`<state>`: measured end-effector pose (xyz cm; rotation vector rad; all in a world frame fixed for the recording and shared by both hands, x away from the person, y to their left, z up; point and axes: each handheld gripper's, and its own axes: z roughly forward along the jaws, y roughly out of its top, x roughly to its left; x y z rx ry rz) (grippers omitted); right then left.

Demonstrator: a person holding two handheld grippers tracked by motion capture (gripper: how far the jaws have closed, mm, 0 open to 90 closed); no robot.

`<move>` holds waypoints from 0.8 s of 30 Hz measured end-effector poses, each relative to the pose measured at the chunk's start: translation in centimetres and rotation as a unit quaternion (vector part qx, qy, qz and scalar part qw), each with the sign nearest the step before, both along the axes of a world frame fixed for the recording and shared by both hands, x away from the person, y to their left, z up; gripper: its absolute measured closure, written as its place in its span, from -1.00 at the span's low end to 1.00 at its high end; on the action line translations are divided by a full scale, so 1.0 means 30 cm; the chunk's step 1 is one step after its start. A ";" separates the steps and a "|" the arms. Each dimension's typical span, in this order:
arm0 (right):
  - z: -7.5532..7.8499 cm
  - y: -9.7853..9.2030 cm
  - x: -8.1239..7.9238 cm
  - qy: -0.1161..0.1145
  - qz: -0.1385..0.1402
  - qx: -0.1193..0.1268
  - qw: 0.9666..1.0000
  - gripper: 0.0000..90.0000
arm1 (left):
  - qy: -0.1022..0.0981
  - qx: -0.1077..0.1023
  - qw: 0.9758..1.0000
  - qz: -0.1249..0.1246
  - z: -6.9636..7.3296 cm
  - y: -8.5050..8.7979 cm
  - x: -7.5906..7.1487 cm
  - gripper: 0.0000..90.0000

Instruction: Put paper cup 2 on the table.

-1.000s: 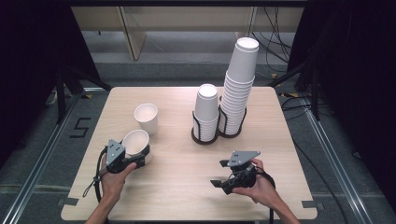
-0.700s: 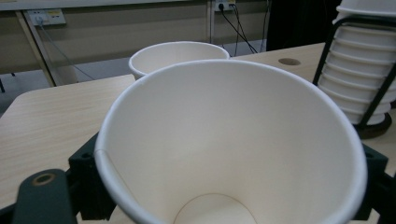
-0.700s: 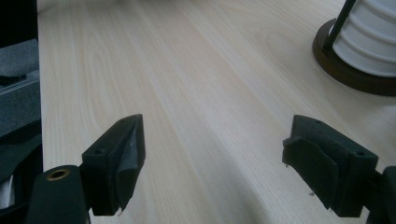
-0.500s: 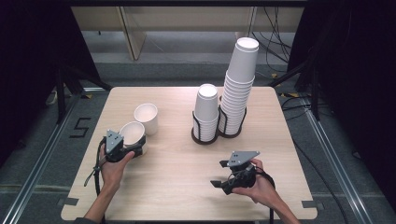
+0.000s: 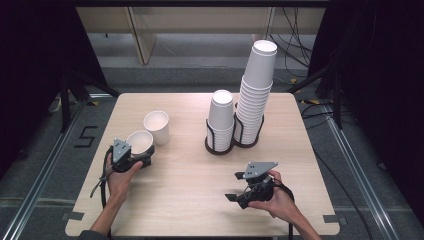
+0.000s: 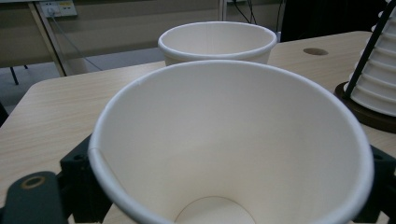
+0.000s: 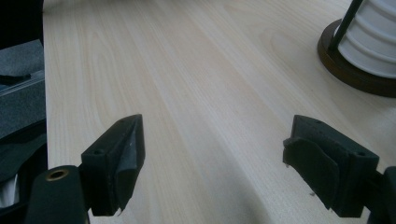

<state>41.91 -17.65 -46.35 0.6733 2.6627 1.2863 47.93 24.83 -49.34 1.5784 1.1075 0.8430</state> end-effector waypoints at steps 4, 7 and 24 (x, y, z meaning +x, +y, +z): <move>0.000 0.000 0.000 0.000 0.001 0.000 1.000 -0.56 | 0.014 0.000 1.000 -0.006 -0.012 0.006 0.002 -0.74; 0.000 0.000 0.001 0.000 0.001 0.000 1.000 -0.56 | 0.019 0.001 1.000 -0.009 -0.022 0.012 0.000 -0.71; -0.009 -0.009 0.007 0.001 0.004 -0.003 1.000 -0.57 | 0.100 0.024 0.994 -0.022 -0.053 0.018 -0.040 -0.67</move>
